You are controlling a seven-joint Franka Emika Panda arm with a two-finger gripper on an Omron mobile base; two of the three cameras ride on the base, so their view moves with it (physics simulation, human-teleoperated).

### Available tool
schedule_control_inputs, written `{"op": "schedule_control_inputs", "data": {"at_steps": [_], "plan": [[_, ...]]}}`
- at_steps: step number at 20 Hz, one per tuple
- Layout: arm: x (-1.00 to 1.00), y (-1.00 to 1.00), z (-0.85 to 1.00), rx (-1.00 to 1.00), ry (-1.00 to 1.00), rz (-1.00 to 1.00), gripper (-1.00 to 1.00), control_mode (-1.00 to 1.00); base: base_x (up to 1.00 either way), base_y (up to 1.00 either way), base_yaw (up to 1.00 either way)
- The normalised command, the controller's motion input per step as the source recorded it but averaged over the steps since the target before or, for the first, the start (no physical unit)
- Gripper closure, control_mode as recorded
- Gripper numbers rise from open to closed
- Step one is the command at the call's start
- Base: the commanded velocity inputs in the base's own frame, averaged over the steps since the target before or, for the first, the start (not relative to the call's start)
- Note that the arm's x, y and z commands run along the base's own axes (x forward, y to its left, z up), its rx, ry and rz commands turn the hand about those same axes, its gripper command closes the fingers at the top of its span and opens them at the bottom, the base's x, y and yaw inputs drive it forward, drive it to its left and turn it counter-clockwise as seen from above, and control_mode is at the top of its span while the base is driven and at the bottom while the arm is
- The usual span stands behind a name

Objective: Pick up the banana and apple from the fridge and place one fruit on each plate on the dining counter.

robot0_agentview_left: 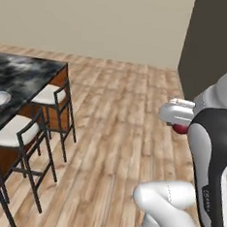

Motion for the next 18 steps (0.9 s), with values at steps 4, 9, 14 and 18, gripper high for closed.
{"op": "schedule_control_inputs", "data": {"at_steps": [4, 9, 14, 18], "plan": [[0.00, 0.00, 0.00, 0.00, 0.00, 0.00, 1.00, 1.00, 1.00, -0.13, 0.78], [0.00, 0.00, 0.00, 0.00, 0.00, 0.00, 1.00, 1.00, 1.00, -0.16, 0.77], [0.00, 0.00, 0.00, 0.00, 0.00, 0.00, 1.00, 1.00, 1.00, -0.15, 0.77], [0.00, 0.00, 0.00, 0.00, 0.00, 0.00, 1.00, 1.00, 1.00, -0.18, 0.76]]}}
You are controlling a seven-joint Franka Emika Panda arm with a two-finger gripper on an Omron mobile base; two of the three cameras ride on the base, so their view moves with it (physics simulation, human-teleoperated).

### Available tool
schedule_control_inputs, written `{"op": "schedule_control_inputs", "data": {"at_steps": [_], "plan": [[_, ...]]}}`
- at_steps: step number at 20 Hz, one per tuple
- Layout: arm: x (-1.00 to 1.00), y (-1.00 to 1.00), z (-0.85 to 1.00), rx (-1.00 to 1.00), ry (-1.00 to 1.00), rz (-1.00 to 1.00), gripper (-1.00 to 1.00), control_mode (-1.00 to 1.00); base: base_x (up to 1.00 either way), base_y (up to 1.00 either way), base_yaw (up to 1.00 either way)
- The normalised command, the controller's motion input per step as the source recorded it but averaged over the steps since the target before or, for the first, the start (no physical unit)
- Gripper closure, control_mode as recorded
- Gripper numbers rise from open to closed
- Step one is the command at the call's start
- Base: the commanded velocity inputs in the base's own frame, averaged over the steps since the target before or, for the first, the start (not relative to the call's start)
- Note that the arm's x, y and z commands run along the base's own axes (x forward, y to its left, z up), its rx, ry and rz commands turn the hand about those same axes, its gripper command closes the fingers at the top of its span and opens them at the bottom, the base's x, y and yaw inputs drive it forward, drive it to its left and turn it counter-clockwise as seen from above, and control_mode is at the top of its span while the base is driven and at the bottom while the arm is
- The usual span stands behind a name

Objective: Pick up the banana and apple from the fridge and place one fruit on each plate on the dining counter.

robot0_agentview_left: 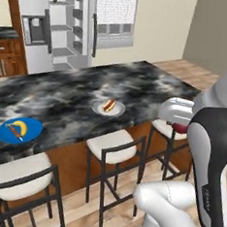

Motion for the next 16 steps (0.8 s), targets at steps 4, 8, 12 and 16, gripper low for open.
{"op": "schedule_control_inputs", "data": {"at_steps": [4, 8, 12, 16], "plan": [[0.00, 0.00, 0.00, 0.00, 0.00, 0.00, 1.00, 1.00, 1.00, -0.62, 0.64], [0.00, 0.00, 0.00, 0.00, 0.00, 0.00, 1.00, 1.00, 0.50, -0.92, 0.50], [0.00, 0.00, 0.00, 0.00, 0.00, 0.00, 1.00, 1.00, 0.00, -0.51, 0.13], [0.00, 0.00, 0.00, 0.00, 0.00, 0.00, 1.00, 1.00, 0.34, 0.00, 0.01]]}}
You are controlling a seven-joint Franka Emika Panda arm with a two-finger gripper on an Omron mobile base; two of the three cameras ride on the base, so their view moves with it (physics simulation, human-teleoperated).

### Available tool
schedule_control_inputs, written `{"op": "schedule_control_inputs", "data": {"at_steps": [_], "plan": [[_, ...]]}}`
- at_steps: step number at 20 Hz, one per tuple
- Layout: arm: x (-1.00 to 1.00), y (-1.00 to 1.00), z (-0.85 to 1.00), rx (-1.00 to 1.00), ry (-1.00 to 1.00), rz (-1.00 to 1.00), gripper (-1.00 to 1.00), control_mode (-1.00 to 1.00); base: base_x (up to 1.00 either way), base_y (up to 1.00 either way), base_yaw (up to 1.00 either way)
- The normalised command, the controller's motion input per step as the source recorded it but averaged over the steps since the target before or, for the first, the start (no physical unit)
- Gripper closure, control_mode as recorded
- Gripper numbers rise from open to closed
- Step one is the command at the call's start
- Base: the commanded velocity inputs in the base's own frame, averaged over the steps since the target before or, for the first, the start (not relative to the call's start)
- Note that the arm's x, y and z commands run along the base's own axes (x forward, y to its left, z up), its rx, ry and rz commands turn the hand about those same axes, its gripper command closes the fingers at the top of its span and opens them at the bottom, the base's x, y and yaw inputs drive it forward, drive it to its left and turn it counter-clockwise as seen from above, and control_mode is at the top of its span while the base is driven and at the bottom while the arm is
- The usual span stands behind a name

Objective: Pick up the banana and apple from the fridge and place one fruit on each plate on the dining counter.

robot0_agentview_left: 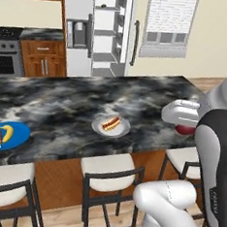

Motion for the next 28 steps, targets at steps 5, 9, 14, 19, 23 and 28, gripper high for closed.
{"op": "schedule_control_inputs", "data": {"at_steps": [5, 9, 14, 19, 23, 28], "plan": [[0.00, 0.00, 0.00, 0.00, 0.00, 0.00, 1.00, 1.00, 0.84, 0.00, 0.03], [0.00, 0.00, 0.00, 0.00, 0.00, 0.00, 1.00, 1.00, 0.19, 0.00, 0.02], [0.00, 0.00, 0.00, 0.00, 0.00, 0.00, 1.00, 1.00, 0.02, 0.00, 0.00], [0.79, -0.03, -0.18, 0.07, 0.26, 0.01, 1.00, -1.00, 0.11, 0.00, 0.00], [1.00, 0.00, -0.61, 0.08, 0.67, 0.03, 1.00, -1.00, 0.00, 0.00, 0.00], [1.00, 0.01, -1.00, -0.02, 0.34, 0.09, 1.00, -1.00, 0.00, 0.00, 0.00]]}}
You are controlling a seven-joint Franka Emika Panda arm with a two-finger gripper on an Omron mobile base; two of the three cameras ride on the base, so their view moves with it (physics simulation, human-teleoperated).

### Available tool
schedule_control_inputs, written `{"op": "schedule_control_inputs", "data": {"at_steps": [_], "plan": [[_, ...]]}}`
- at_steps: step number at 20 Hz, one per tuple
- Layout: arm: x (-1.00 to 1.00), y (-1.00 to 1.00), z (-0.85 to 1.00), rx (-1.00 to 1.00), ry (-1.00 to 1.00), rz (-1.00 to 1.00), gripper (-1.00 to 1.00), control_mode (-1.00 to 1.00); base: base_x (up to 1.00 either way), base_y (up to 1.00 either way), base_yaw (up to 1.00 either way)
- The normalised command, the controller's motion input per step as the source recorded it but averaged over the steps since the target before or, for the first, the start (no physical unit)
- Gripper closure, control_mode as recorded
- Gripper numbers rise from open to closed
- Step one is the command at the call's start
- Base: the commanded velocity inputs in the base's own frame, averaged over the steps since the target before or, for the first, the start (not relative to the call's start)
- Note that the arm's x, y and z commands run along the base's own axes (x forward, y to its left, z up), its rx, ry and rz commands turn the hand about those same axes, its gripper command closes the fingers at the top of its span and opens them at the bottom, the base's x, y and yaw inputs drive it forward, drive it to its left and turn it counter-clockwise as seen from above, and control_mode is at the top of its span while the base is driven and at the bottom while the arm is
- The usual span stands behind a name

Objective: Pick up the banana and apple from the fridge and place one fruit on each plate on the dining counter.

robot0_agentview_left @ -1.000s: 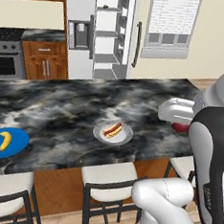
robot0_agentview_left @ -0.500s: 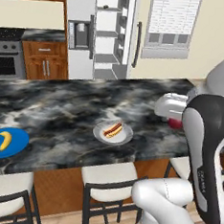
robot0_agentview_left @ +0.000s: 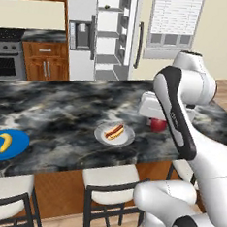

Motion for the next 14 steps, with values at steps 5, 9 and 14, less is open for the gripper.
{"op": "schedule_control_inputs", "data": {"at_steps": [5, 9, 14], "plan": [[1.00, 0.00, -1.00, -0.04, 0.14, 0.05, 1.00, -1.00, 0.00, 0.00, 0.00], [1.00, 0.06, -1.00, -0.04, -0.02, 0.03, 1.00, -1.00, 0.00, 0.00, 0.00], [0.95, 0.11, -0.75, -0.02, -0.24, 0.01, 1.00, -1.00, 0.00, 0.00, 0.00]]}}
